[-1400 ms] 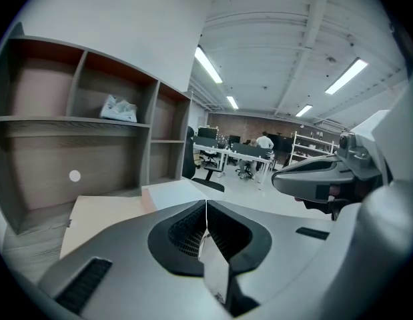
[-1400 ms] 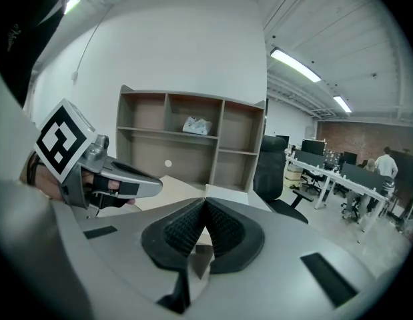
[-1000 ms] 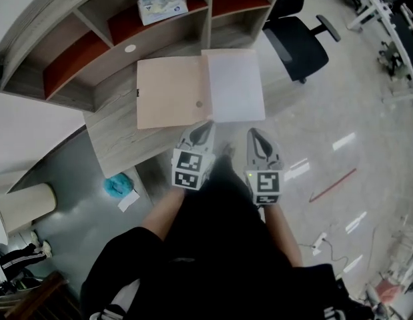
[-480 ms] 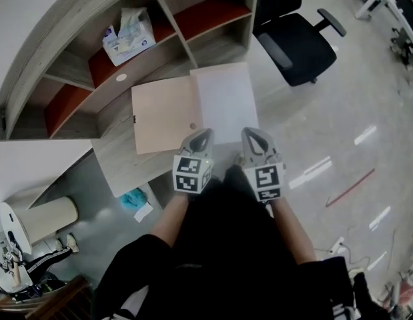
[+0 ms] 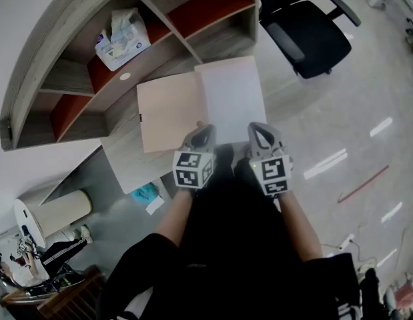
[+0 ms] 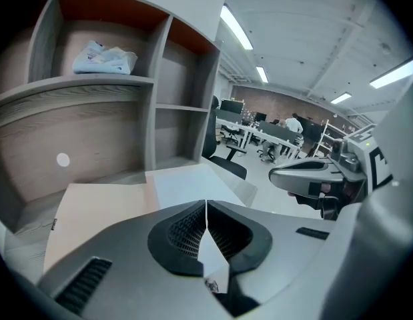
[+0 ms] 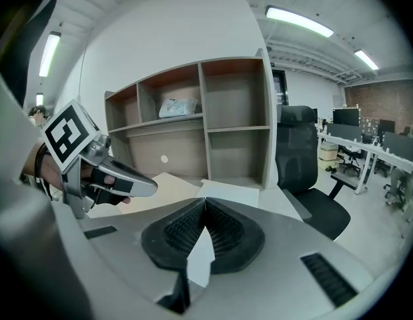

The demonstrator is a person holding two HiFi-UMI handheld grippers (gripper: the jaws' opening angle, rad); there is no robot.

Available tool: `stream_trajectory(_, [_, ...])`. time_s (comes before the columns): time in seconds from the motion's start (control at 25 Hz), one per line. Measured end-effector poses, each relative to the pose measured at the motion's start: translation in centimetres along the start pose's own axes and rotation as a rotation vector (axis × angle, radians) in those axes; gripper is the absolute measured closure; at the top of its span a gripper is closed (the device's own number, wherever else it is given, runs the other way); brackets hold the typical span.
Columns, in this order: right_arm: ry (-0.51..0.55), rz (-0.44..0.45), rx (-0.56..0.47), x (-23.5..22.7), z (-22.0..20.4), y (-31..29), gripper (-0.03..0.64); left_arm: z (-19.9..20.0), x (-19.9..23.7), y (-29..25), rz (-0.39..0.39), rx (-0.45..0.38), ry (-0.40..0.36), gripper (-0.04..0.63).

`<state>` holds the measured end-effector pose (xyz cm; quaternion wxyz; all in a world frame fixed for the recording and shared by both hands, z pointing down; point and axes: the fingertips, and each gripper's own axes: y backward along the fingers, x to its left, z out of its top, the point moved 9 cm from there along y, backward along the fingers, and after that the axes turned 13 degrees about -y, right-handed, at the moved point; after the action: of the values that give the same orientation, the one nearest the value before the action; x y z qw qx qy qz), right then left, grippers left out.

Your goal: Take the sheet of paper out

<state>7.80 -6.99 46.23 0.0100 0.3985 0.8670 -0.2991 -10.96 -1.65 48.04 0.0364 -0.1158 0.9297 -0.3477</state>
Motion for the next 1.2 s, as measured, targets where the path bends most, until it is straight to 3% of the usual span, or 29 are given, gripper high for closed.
stream_trajectory(0.36, [0.004, -0.002, 0.065, -0.7, -0.4, -3.0, 0.6, -1.4, 1.2, -2.5, -0.033, 0.068, -0.006, 0.549])
stream_trajectory(0.68, [0.049, 0.008, 0.125, -0.6, -0.2, -6.2, 0.6, -3.3, 3.4, -4.7, -0.107, 0.134, 0.153, 0.549])
stream_trajectory(0.96, [0.055, 0.044, 0.169, -0.2, -0.6, -8.8, 0.6, -3.7, 5.4, -6.0, -0.117, 0.137, 0.166, 0.549])
stream_trajectory(1.2, [0.071, 0.046, 0.169, -0.2, 0.3, -9.9, 0.6, -3.9, 6.6, -6.7, -0.144, 0.158, 0.233, 0.548])
